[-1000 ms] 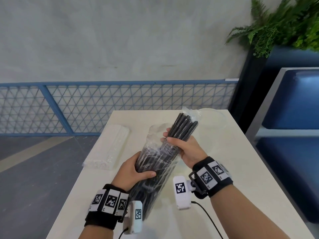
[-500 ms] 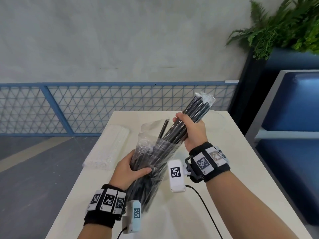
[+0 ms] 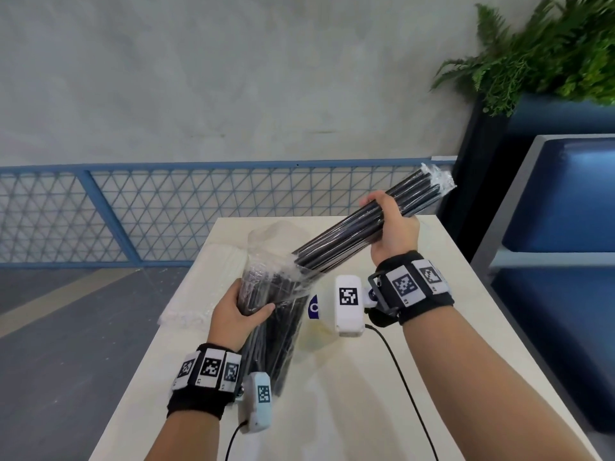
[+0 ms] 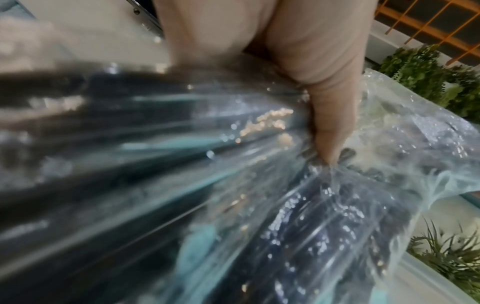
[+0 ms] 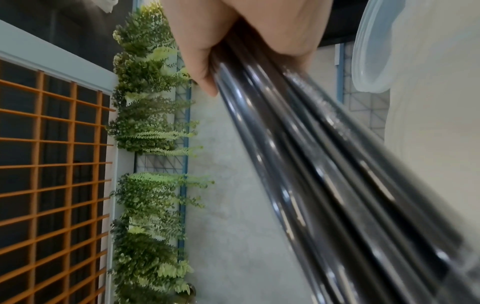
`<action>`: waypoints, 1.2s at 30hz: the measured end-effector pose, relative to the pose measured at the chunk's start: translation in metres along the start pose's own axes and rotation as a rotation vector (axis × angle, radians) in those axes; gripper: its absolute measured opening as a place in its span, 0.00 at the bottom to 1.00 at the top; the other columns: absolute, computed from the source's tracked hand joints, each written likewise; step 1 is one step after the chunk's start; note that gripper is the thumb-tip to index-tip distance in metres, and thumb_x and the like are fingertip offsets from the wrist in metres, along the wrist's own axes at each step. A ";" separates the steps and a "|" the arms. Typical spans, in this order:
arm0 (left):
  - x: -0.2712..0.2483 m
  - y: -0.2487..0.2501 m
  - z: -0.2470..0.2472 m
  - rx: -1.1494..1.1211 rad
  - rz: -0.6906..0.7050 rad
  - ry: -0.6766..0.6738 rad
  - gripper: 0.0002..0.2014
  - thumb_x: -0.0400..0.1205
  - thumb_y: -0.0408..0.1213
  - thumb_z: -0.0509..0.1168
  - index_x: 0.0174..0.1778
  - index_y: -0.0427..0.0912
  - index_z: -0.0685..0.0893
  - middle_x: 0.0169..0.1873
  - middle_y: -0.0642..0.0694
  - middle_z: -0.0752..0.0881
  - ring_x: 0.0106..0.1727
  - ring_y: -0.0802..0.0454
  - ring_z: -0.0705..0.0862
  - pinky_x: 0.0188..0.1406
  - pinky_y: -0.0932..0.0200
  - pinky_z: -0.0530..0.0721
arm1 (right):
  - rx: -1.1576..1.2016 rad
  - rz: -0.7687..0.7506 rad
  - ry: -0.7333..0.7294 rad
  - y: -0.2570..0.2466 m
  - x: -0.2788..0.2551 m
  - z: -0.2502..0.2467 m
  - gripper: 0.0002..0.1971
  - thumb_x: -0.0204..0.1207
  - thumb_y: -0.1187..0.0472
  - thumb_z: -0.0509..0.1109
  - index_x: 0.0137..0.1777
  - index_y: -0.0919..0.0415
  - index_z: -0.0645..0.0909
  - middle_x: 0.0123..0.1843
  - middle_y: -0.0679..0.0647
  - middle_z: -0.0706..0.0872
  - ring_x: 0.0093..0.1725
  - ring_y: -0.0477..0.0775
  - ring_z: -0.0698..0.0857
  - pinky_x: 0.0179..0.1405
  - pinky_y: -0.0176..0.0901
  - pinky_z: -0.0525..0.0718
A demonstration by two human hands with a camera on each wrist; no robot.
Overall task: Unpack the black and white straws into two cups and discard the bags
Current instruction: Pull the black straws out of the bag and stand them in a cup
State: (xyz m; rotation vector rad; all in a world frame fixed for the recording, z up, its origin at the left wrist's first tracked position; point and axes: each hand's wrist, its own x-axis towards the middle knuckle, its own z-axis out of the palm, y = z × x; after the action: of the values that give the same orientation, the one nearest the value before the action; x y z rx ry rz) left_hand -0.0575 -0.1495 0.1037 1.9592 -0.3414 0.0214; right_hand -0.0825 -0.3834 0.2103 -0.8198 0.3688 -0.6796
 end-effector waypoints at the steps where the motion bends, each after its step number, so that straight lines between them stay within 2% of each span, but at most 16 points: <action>1: 0.002 -0.001 0.001 -0.004 -0.001 0.009 0.21 0.70 0.32 0.75 0.54 0.50 0.75 0.43 0.58 0.83 0.47 0.58 0.82 0.48 0.69 0.75 | 0.015 -0.015 0.009 -0.004 0.001 -0.002 0.23 0.67 0.67 0.72 0.62 0.72 0.75 0.36 0.56 0.84 0.31 0.50 0.84 0.28 0.38 0.84; 4: 0.004 -0.005 0.001 -0.022 -0.009 0.031 0.22 0.70 0.31 0.75 0.55 0.50 0.75 0.45 0.52 0.84 0.50 0.53 0.82 0.54 0.60 0.76 | 0.077 -0.090 0.038 -0.023 0.006 -0.005 0.18 0.60 0.67 0.74 0.51 0.68 0.78 0.41 0.61 0.81 0.36 0.55 0.83 0.28 0.40 0.83; 7: 0.002 -0.006 0.002 -0.051 -0.009 0.053 0.21 0.71 0.31 0.75 0.53 0.52 0.75 0.43 0.60 0.82 0.48 0.57 0.81 0.53 0.63 0.76 | 0.087 -0.218 0.101 -0.039 0.010 -0.004 0.19 0.60 0.69 0.74 0.52 0.70 0.77 0.43 0.63 0.82 0.36 0.56 0.83 0.31 0.43 0.85; 9: 0.001 -0.007 0.001 -0.080 -0.012 0.072 0.21 0.71 0.30 0.74 0.51 0.55 0.75 0.43 0.61 0.82 0.48 0.58 0.81 0.51 0.66 0.75 | 0.026 -0.309 0.135 -0.043 0.013 -0.003 0.17 0.61 0.68 0.74 0.51 0.67 0.77 0.42 0.60 0.84 0.39 0.55 0.84 0.41 0.50 0.88; 10: 0.001 -0.007 0.001 -0.096 -0.018 0.082 0.21 0.71 0.31 0.74 0.52 0.54 0.75 0.44 0.59 0.82 0.50 0.56 0.81 0.53 0.64 0.75 | -0.029 -0.351 0.154 -0.042 0.014 -0.002 0.15 0.63 0.68 0.75 0.49 0.64 0.78 0.42 0.57 0.85 0.40 0.54 0.85 0.46 0.51 0.88; 13: 0.002 -0.007 0.005 -0.127 -0.030 0.074 0.22 0.70 0.31 0.75 0.56 0.51 0.75 0.48 0.52 0.84 0.55 0.52 0.82 0.60 0.56 0.77 | -0.239 -0.374 0.139 -0.022 0.012 -0.002 0.13 0.68 0.64 0.76 0.49 0.56 0.77 0.44 0.49 0.86 0.44 0.47 0.86 0.50 0.41 0.85; 16: 0.001 -0.004 0.013 -0.160 -0.028 0.048 0.25 0.70 0.31 0.75 0.59 0.51 0.75 0.52 0.49 0.84 0.57 0.53 0.82 0.62 0.55 0.78 | -0.424 -0.357 0.036 0.010 0.009 -0.009 0.17 0.69 0.62 0.76 0.55 0.57 0.75 0.49 0.49 0.84 0.50 0.48 0.85 0.51 0.39 0.84; 19: -0.002 -0.003 0.018 -0.216 -0.043 0.033 0.27 0.69 0.30 0.76 0.61 0.50 0.75 0.54 0.49 0.85 0.59 0.52 0.82 0.64 0.54 0.78 | -0.544 -0.343 -0.030 0.034 0.008 -0.018 0.17 0.68 0.62 0.77 0.52 0.56 0.74 0.44 0.43 0.82 0.45 0.46 0.83 0.44 0.31 0.80; 23: -0.006 -0.005 0.019 -0.254 -0.053 0.028 0.31 0.69 0.30 0.76 0.68 0.45 0.74 0.60 0.46 0.83 0.62 0.53 0.81 0.67 0.54 0.77 | -0.638 -0.343 -0.087 0.047 0.008 -0.028 0.21 0.66 0.62 0.79 0.54 0.56 0.72 0.43 0.43 0.82 0.42 0.38 0.81 0.37 0.17 0.77; 25: -0.008 -0.005 0.020 -0.275 -0.058 0.021 0.31 0.69 0.29 0.75 0.68 0.45 0.73 0.58 0.47 0.84 0.60 0.55 0.81 0.66 0.56 0.77 | -0.623 -0.313 -0.111 0.050 0.008 -0.031 0.22 0.66 0.64 0.79 0.56 0.55 0.72 0.46 0.47 0.84 0.44 0.40 0.82 0.41 0.19 0.78; 27: -0.009 -0.006 0.021 -0.295 -0.063 0.013 0.31 0.69 0.29 0.75 0.67 0.44 0.74 0.57 0.49 0.84 0.59 0.58 0.81 0.65 0.57 0.77 | -0.598 -0.266 -0.129 0.050 0.006 -0.031 0.24 0.66 0.64 0.79 0.59 0.55 0.72 0.51 0.50 0.84 0.51 0.45 0.84 0.50 0.28 0.82; 29: -0.009 -0.008 0.021 -0.313 -0.063 0.003 0.32 0.69 0.29 0.75 0.69 0.44 0.73 0.58 0.50 0.84 0.60 0.58 0.81 0.64 0.60 0.78 | -0.681 -0.368 -0.084 0.045 0.000 -0.029 0.24 0.66 0.62 0.79 0.59 0.55 0.73 0.54 0.49 0.83 0.56 0.47 0.82 0.59 0.35 0.80; 30: -0.009 -0.009 0.022 -0.324 -0.060 -0.004 0.32 0.69 0.29 0.75 0.69 0.44 0.73 0.59 0.51 0.83 0.61 0.60 0.81 0.63 0.63 0.79 | -0.736 -0.474 -0.076 0.041 -0.006 -0.026 0.21 0.68 0.61 0.78 0.59 0.56 0.74 0.54 0.48 0.82 0.56 0.46 0.81 0.60 0.33 0.78; 31: -0.009 -0.011 0.022 -0.338 -0.055 -0.013 0.32 0.69 0.28 0.75 0.69 0.45 0.73 0.59 0.52 0.83 0.61 0.62 0.81 0.61 0.68 0.79 | -0.770 -0.590 -0.111 0.038 -0.014 -0.023 0.18 0.70 0.61 0.75 0.58 0.57 0.76 0.53 0.48 0.82 0.54 0.45 0.81 0.58 0.29 0.77; 33: -0.009 -0.011 0.022 -0.358 -0.036 -0.048 0.32 0.67 0.28 0.77 0.65 0.50 0.74 0.58 0.54 0.84 0.58 0.66 0.82 0.57 0.73 0.81 | -0.825 -0.708 -0.312 0.032 -0.034 -0.014 0.09 0.74 0.64 0.71 0.54 0.58 0.80 0.49 0.47 0.85 0.47 0.43 0.83 0.53 0.27 0.78; 36: -0.010 -0.014 0.024 -0.386 -0.009 -0.116 0.32 0.61 0.37 0.80 0.60 0.55 0.76 0.56 0.52 0.86 0.58 0.62 0.85 0.56 0.66 0.83 | -1.142 -0.600 -0.707 0.037 -0.053 -0.007 0.09 0.75 0.63 0.69 0.55 0.59 0.82 0.51 0.51 0.87 0.49 0.45 0.84 0.54 0.35 0.81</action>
State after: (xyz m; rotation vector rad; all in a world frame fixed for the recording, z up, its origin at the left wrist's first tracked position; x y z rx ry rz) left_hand -0.0668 -0.1639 0.0798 1.5823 -0.3826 -0.1543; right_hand -0.1098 -0.3332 0.1801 -2.2342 -0.2075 -0.6445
